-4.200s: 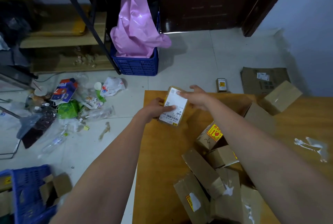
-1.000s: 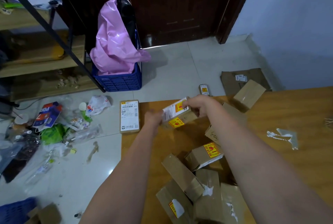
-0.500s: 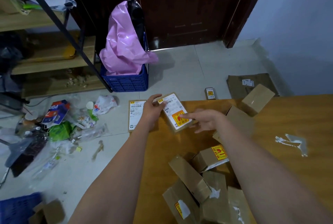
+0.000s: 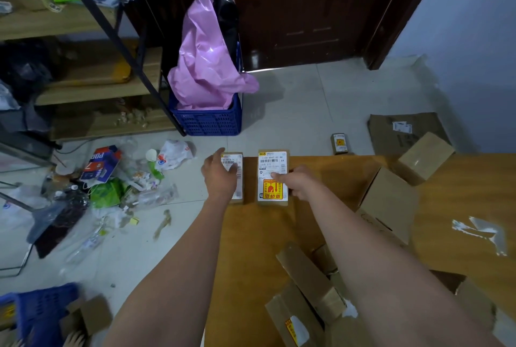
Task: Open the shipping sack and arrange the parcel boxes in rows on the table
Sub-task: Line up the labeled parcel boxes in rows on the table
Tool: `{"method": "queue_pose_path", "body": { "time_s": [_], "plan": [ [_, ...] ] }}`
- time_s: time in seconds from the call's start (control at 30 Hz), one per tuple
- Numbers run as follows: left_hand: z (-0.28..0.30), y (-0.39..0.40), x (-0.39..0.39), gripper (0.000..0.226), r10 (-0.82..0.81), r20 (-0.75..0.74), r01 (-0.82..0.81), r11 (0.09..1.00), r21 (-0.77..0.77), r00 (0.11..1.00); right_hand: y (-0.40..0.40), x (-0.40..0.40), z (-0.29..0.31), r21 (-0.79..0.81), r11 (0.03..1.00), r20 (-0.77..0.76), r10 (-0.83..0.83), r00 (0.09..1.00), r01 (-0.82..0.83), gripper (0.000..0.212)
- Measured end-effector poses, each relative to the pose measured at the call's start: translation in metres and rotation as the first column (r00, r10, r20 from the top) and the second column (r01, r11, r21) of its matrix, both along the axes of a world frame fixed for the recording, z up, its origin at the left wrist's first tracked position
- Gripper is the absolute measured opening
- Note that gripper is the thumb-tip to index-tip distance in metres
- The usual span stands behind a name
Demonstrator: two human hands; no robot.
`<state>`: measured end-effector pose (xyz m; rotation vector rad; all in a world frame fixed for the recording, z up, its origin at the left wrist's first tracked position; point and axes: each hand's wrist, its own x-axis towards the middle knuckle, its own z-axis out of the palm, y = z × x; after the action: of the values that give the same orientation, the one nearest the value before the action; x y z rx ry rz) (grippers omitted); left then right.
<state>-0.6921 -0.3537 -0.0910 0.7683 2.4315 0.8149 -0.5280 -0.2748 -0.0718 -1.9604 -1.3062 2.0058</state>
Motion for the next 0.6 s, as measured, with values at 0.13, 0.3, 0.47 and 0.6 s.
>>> {"method": "queue_pose_path", "body": {
  "time_s": [0.13, 0.3, 0.47, 0.6],
  "plan": [
    [-0.015, -0.006, -0.016, 0.076, 0.051, 0.127, -0.036, 0.993, -0.114, 0.991, -0.004, -0.016, -0.013, 0.055, 0.997, 0.102, 0.041, 0.994, -0.047, 0.042],
    [-0.03, -0.013, -0.026, 0.077, 0.084, 0.321, -0.023, 0.982, -0.19, 0.944, -0.009, -0.026, -0.025, 0.16, 0.98, 0.239, 0.078, 0.968, -0.118, 0.041],
    [-0.041, -0.017, -0.033, 0.043, 0.064, 0.368, 0.001, 0.984, -0.176, 0.928, -0.005, -0.034, -0.023, 0.233, 0.956, 0.343, 0.092, 0.935, -0.18, 0.037],
    [-0.04, -0.016, -0.033, 0.039, 0.052, 0.358, 0.018, 0.981, -0.191, 0.932, -0.003, -0.037, -0.027, 0.232, 0.959, 0.362, 0.07, 0.93, -0.163, 0.036]
  ]
}}
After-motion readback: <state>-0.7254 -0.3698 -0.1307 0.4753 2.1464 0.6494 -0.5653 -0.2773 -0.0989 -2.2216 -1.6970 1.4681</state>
